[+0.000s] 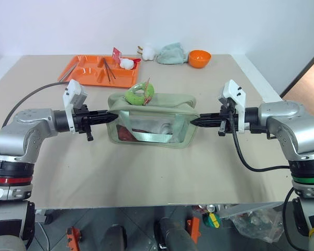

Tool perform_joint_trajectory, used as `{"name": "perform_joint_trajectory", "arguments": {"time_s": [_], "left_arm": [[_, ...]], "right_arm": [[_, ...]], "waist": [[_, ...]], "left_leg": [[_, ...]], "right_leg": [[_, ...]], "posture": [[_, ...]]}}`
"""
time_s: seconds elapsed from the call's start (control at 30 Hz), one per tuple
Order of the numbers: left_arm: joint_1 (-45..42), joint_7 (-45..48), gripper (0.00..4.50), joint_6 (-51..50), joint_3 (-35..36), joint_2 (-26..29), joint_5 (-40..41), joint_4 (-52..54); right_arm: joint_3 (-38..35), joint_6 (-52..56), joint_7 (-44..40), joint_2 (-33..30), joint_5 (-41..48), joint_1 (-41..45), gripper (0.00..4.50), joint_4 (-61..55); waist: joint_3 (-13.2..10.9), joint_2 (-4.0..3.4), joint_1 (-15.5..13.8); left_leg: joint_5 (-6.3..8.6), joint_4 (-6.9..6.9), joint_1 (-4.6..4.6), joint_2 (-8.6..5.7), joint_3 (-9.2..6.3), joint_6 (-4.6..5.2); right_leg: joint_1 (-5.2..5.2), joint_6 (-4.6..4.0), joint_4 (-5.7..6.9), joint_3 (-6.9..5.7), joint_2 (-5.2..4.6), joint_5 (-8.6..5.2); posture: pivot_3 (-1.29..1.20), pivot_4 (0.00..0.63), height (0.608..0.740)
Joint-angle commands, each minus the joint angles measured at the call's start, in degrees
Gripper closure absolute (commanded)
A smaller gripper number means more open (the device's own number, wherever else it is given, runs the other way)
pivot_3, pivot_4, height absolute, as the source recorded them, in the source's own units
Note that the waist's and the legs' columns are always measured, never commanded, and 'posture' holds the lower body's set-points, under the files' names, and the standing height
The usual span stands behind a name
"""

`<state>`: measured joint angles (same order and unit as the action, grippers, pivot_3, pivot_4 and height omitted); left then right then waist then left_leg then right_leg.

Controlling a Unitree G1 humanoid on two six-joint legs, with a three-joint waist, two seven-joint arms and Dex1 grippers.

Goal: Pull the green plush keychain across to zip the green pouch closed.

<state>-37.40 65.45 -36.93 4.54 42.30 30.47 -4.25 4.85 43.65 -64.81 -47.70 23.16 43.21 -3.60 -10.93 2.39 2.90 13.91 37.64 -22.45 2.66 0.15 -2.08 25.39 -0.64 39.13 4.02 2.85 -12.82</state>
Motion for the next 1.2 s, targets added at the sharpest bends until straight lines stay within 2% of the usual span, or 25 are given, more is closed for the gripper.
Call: {"name": "perform_joint_trajectory", "arguments": {"time_s": [0.03,0.13,0.17,0.27,0.3,0.53,0.77,0.87,1.0,1.2], "left_arm": [[-0.08,-0.84,4.48,-0.22,0.76,0.01,0.76,2.23],[0.00,-1.28,4.48,0.00,0.75,-0.22,0.66,2.37],[0.09,-1.42,4.50,0.05,0.69,-0.27,0.63,2.50],[0.22,-1.74,4.50,0.18,0.52,-0.49,0.46,2.62],[0.14,-1.88,4.50,0.19,0.47,-0.61,0.39,2.56],[-0.14,-2.37,4.50,0.75,0.10,-1.33,0.00,2.03],[0.25,-2.71,4.50,1.09,-0.05,-1.56,0.02,2.53],[0.32,-2.66,4.50,1.24,-0.08,-1.64,0.07,2.63],[0.22,-2.67,4.50,1.53,-0.20,-1.78,-0.07,2.48],[0.37,-2.25,4.50,1.90,-0.43,-1.93,-0.23,2.43]], "right_arm": [[-0.26,-0.51,-0.28,-0.62,-0.03,0.52,4.50,-1.33],[-1.33,0.58,0.07,-0.08,0.91,1.25,4.50,-0.31],[-1.78,0.95,-0.39,-0.18,1.60,1.54,3.79,-0.31],[-1.86,1.09,-1.42,-1.54,1.78,1.58,2.92,-0.55],[-2.01,0.94,-2.11,-2.15,1.96,1.36,2.45,-0.51],[-3.97,-1.69,-1.98,-5.34,0.15,3.27,0.14,3.92],[-5.37,-6.62,0.68,-7.00,-3.46,9.59,0.06,12.43],[-6.52,-5.42,5.60,-2.29,-3.12,18.33,0.06,18.68],[-6.67,-0.95,8.23,3.77,-1.63,26.48,0.06,22.17],[-6.91,10.17,13.94,16.92,1.14,37.22,0.06,30.55]], "waist": [[0.00,0.00,-0.02],[0.00,0.00,-0.03],[0.00,0.00,-0.04],[0.00,0.00,-0.14],[0.00,0.00,-0.16],[0.00,0.00,-0.17],[0.00,0.00,-0.17],[0.00,-0.01,-0.01],[0.00,-0.02,-0.10],[0.00,-0.02,-0.18]], "left_leg": [[0.00,0.00,0.00,0.00,0.00,0.00],[0.00,0.00,0.00,-0.01,0.00,0.00],[0.00,0.00,0.00,-0.01,0.00,0.00],[0.00,0.00,0.00,-0.02,0.00,0.00],[0.00,0.00,-0.01,-0.02,-0.01,0.00],[0.00,0.00,-0.01,-0.06,0.01,0.00],[0.00,0.00,-0.01,-0.08,0.03,0.00],[-0.01,0.00,0.02,-0.08,0.11,0.00],[-0.02,-0.01,0.05,-0.04,0.11,0.02],[-0.02,-0.02,-0.04,-0.02,0.03,0.02]], "right_leg": [[0.00,0.00,0.00,0.00,0.00,0.00],[0.00,0.00,0.00,0.00,-0.01,0.00],[0.00,0.00,0.00,0.00,-0.01,0.00],[0.00,0.00,0.00,-0.01,-0.02,0.00],[-0.01,0.00,-0.01,-0.01,-0.03,0.00],[-0.02,0.04,-0.03,0.00,-0.07,0.00],[-0.01,0.05,-0.04,0.01,-0.09,0.01],[-0.01,0.06,-0.03,0.07,-0.09,0.03],[-0.01,0.02,-0.01,0.08,-0.05,0.08],[0.02,-0.07,-0.02,0.05,-0.09,0.08]], "posture": [[0.00,0.150,0.740],[0.00,0.150,0.740],[0.00,0.150,0.740],[0.00,0.150,0.740],[0.00,0.150,0.740],[0.00,0.150,0.740],[0.00,0.150,0.740],[0.00,0.150,0.740],[0.00,0.150,0.740],[0.00,0.150,0.740]]}}
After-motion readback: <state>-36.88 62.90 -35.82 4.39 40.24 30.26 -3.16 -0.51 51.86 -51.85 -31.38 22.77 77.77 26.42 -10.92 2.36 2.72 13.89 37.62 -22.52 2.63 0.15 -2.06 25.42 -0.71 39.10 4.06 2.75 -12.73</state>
